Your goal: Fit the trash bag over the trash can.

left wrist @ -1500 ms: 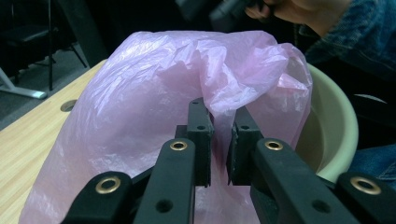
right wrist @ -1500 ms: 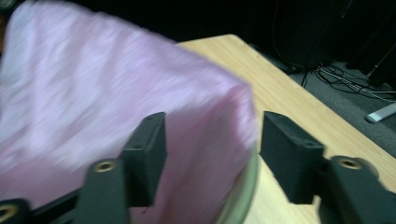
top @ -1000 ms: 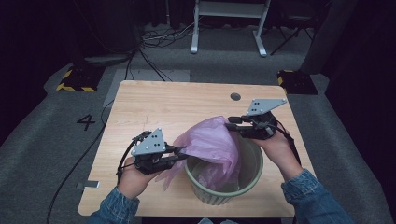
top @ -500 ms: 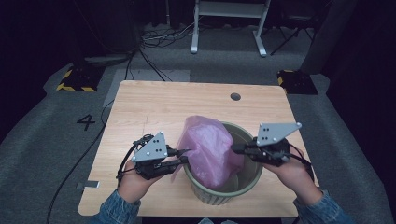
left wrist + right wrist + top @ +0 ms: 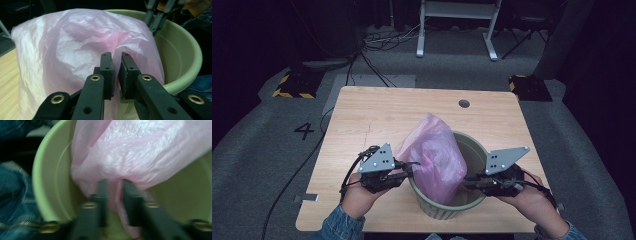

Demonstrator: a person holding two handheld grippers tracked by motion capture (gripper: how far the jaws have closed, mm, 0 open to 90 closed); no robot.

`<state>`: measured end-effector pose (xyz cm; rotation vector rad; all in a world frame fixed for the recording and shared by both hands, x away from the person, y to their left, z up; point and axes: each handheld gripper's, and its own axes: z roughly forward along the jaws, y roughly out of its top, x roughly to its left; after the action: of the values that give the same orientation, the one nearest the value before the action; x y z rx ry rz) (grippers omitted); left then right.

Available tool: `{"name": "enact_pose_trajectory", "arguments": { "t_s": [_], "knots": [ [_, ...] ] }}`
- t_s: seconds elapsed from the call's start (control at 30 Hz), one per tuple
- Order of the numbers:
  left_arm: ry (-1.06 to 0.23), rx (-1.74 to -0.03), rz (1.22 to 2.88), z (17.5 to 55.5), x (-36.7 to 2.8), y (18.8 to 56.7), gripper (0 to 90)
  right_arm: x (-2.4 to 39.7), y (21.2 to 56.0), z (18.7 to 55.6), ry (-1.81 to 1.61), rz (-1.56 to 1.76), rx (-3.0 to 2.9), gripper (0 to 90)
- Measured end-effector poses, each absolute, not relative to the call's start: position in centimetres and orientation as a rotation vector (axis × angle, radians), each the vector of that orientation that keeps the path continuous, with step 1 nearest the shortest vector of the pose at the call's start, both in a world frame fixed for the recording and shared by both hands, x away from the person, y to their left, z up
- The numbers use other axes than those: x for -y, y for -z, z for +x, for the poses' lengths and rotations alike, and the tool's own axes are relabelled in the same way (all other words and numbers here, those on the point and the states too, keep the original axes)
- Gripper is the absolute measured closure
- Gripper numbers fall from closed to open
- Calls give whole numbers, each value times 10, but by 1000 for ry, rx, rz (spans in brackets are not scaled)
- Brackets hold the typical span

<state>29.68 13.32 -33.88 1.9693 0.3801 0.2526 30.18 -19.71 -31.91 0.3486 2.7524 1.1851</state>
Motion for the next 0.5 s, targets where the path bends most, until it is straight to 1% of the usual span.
{"name": "enact_pose_trajectory", "arguments": {
  "t_s": [0.03,0.07,0.13,0.27,0.4,0.5],
  "knots": [
    [-253,-379,1970,297,-134,339,820,199,318,303,-1213,367,-2722,626],
    [-253,-379,1971,297,-134,339,820,202,317,304,-1242,383,-2700,594],
    [-253,-374,1974,297,-133,338,822,208,312,308,-1310,416,-2652,498],
    [-253,-361,1984,297,-130,338,822,218,299,318,-1423,453,-2511,384],
    [-253,-345,1998,297,-124,336,822,210,294,334,-1450,472,-2485,342],
    [-263,-317,2021,296,-119,334,821,199,296,344,-1416,472,-2534,336]
  ]
}}
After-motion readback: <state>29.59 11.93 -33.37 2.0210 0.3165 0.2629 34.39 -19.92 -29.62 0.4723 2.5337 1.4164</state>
